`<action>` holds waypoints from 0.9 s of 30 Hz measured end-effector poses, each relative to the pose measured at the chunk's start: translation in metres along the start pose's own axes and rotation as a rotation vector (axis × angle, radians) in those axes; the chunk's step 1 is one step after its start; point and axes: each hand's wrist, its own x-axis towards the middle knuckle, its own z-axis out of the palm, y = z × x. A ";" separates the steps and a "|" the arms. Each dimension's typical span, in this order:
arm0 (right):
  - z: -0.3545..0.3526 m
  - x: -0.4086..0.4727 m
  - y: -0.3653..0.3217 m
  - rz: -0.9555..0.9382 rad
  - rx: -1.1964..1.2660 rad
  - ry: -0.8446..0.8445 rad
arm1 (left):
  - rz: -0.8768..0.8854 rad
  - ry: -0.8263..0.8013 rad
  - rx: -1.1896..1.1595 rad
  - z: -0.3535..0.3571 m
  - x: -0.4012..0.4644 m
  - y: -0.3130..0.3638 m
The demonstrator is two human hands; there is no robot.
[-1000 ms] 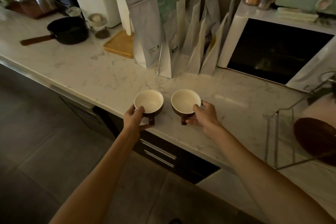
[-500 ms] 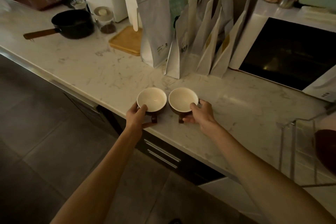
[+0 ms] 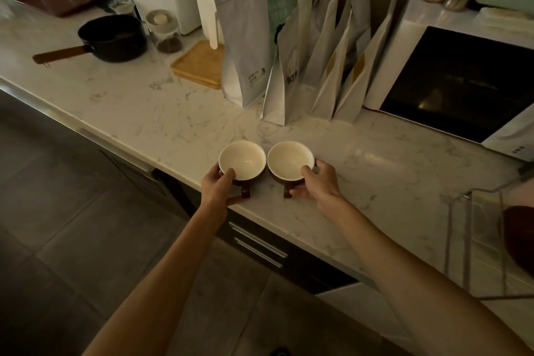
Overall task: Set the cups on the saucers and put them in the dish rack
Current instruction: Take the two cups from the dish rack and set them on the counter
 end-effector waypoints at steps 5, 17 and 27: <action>-0.001 -0.004 -0.002 0.011 0.006 0.001 | 0.009 -0.007 0.027 -0.001 -0.001 -0.001; -0.004 -0.008 -0.006 0.038 -0.039 -0.045 | 0.062 -0.005 0.171 -0.003 -0.001 0.000; -0.044 -0.038 -0.031 -0.182 -0.660 -0.033 | 0.402 0.020 1.015 -0.026 -0.020 0.009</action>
